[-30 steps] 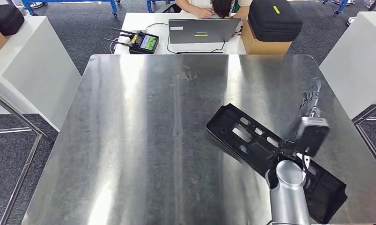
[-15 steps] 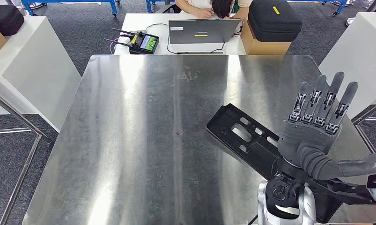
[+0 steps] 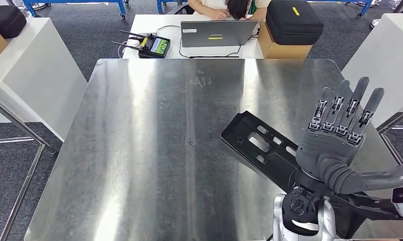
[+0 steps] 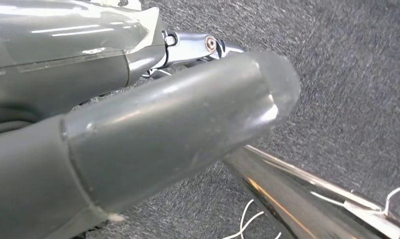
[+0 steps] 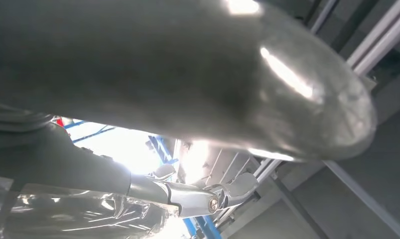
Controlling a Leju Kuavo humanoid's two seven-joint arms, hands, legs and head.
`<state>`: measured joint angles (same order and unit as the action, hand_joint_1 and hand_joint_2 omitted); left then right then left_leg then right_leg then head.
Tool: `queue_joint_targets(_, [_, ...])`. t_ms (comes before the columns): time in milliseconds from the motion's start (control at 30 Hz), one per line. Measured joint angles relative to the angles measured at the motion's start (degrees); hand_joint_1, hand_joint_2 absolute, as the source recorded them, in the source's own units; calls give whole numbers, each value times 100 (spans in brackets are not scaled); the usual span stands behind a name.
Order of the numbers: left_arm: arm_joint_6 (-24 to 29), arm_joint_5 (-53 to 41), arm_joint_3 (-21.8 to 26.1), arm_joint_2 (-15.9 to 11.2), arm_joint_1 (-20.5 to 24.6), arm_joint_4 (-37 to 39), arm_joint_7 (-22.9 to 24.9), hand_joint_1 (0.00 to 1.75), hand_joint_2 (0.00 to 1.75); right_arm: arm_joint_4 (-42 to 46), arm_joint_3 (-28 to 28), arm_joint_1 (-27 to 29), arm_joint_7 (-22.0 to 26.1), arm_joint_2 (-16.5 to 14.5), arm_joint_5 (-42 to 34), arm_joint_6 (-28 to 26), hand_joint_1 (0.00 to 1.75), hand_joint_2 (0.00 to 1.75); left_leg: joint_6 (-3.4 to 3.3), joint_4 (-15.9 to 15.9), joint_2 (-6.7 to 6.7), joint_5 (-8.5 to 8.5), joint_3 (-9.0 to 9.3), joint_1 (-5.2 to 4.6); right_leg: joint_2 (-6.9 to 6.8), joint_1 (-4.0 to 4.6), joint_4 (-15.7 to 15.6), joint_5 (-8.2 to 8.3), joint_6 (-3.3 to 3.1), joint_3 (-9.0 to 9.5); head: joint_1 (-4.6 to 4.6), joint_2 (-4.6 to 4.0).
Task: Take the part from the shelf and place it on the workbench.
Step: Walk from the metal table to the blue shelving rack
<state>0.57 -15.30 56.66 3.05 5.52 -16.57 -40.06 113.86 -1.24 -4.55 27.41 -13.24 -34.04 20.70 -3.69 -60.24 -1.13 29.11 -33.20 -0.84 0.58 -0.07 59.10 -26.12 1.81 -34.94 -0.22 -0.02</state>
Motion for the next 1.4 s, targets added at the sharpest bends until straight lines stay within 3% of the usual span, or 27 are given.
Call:
queue_joint_targets(200, [130,108,99,75,-93,-135,-1,0,0,-429,37,-18,-50,-87,-118,-3,0,0,-12,-5,-4,2,0,-36,-2,-32,-4,5,7,1,0,0])
queue_joint_targets(333, [175,151,107,115,-121,-193,-3,0,0,-517,73,-30,-70,-116,-50,-88,0,0,-90,53,15,-85,14,-19,-2,-39,38,-8,52,-25,-2,0])
queue_joint_targets(400, [169,150,106,143,-125,-205,-5,0,0,-537,94,-26,-90,-121,-7,-173,0,0,-132,104,43,-144,10,22,-5,-30,397,-266,22,-177,8,0])
queue_joint_targets(467, [139,145,106,165,-140,-209,-7,0,0,-584,126,-7,-111,-120,-7,-256,0,0,-151,106,67,-169,-24,26,-6,-47,1104,-627,-16,-440,14,0])
queue_joint_targets(533, [98,136,104,186,-157,-210,-7,0,0,-650,187,30,-135,-114,-37,-332,0,0,-138,103,85,-194,-63,35,-9,-75,1521,-766,21,-542,13,0])
queue_joint_targets(567, [81,129,104,195,-162,-211,-7,0,0,-677,222,48,-143,-111,-54,-362,0,0,-120,102,89,-208,-79,43,-12,-90,1428,-714,65,-444,14,0])
queue_joint_targets(633, [39,101,102,213,-167,-222,-7,0,0,-700,292,79,-150,-106,-79,-407,0,0,-74,97,90,-235,-99,61,-27,-115,710,-502,150,28,15,0])
queue_joint_targets(667, [22,85,99,220,-167,-230,-7,0,0,-700,325,96,-153,-104,-86,-420,0,0,-45,94,88,-249,-111,59,-28,-110,337,-409,164,274,13,0])
queue_joint_targets(733, [-5,51,91,226,-167,-245,-7,0,0,-681,386,143,-159,-101,-94,-431,0,0,24,86,84,-283,-125,48,-23,-82,-71,-324,132,513,9,0])
queue_joint_targets(800, [-14,34,87,229,-170,-250,-7,0,0,-665,426,185,-163,-98,-97,-433,0,0,98,88,81,-316,-137,52,-10,-84,-115,-277,59,490,-5,0])
queue_joint_targets(867, [-15,32,85,230,-173,-257,-7,0,0,-660,445,200,-164,-99,-98,-433,0,0,170,-36,84,-175,-196,86,-18,-130,-142,-217,-45,459,-18,0])
queue_joint_targets(967, [-25,28,84,230,-174,-268,-7,0,0,-648,475,215,-166,-102,-95,-437,0,0,273,-906,90,523,-500,141,-47,-127,-152,-113,-200,351,-31,0])
queue_joint_targets(1000, [-34,23,83,230,-174,-271,-7,0,0,-638,486,231,-167,-102,-83,-449,0,0,302,-1246,89,707,-600,160,-55,-113,-150,-79,-220,304,-31,0])
queue_joint_targets(1033, [-44,18,81,230,-174,-273,-7,0,0,-622,496,255,-168,-103,-57,-469,0,0,327,-1465,91,783,-637,180,-61,-105,-148,-47,-222,257,-29,0])
queue_joint_targets(1067, [-54,8,79,230,-174,-273,-7,0,0,-595,506,285,-168,-103,-12,-503,0,0,348,-1494,93,741,-574,205,-63,-99,-145,-14,-213,215,-31,0])
queue_joint_targets(1100, [-60,-5,74,230,-174,-274,-7,0,0,-557,514,315,-167,-102,55,-548,0,0,364,-1319,94,607,-405,233,-65,-98,-142,17,-195,182,-30,0])
queue_joint_targets(1167, [-66,-32,56,230,-169,-279,-7,0,0,-460,522,366,-151,-101,221,-653,0,0,382,-551,92,308,137,276,-64,-92,-131,67,-142,137,-32,0])
queue_joint_targets(1233, [-66,-47,33,231,-161,-286,-7,0,0,-364,521,408,-120,-97,367,-738,0,0,376,47,72,208,495,269,-66,-75,-118,126,-56,100,-25,0])
queue_joint_targets(1300, [-64,-53,12,230,-162,-291,-7,0,0,-299,519,450,-90,-92,443,-788,0,0,322,188,58,189,511,219,-70,-73,-128,208,46,61,-14,0])
queue_joint_targets(1333, [-62,-55,2,230,-164,-292,-7,0,0,-277,518,469,-80,-89,458,-805,0,0,261,210,72,146,468,208,-72,-77,-119,219,87,38,-12,0])
queue_joint_targets(1400, [-58,-55,-11,227,-161,-293,-7,0,0,-247,519,506,-69,-81,483,-831,0,0,117,248,105,28,372,189,-68,-79,80,16,86,-100,2,0])
